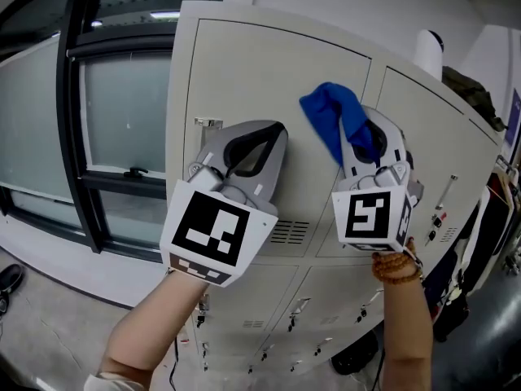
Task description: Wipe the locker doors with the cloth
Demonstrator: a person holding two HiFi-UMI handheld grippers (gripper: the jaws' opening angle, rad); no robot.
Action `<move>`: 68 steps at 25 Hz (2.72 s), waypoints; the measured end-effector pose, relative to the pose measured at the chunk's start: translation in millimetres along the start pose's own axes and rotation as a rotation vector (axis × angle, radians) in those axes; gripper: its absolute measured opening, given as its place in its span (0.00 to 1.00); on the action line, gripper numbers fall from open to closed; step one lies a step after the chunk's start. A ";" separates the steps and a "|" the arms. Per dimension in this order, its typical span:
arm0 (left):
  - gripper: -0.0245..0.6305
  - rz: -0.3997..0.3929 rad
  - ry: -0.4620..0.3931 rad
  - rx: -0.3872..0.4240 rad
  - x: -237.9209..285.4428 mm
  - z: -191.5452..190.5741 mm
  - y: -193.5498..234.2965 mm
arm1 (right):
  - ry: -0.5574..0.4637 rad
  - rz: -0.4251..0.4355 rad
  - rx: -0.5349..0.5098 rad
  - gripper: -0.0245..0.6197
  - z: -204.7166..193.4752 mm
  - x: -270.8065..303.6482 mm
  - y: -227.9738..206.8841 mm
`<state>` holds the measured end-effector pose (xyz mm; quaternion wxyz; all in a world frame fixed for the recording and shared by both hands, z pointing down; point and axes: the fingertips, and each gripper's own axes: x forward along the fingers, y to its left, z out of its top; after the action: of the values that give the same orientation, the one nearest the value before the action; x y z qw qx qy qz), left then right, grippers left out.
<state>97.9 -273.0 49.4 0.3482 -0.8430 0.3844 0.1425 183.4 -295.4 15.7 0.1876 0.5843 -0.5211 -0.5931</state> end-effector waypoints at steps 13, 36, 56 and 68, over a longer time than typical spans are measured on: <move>0.04 -0.007 0.008 -0.034 -11.9 -17.2 -6.5 | 0.055 0.274 -0.043 0.11 -50.9 -122.2 229.4; 0.04 0.028 -0.019 -0.001 -35.2 9.5 23.3 | 0.083 -0.038 -0.049 0.12 8.4 32.0 -44.1; 0.04 0.127 0.043 -0.003 -79.6 -17.1 67.0 | -0.067 0.185 -0.374 0.11 49.9 -44.6 179.6; 0.04 0.141 0.089 -0.045 -87.7 -48.9 68.4 | -0.099 0.309 -0.375 0.11 45.0 -76.4 254.0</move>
<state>-12.8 -290.5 96.3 0.3008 -0.8269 0.4546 0.1379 64.1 -312.1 256.3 0.3555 0.4229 -0.4935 -0.6717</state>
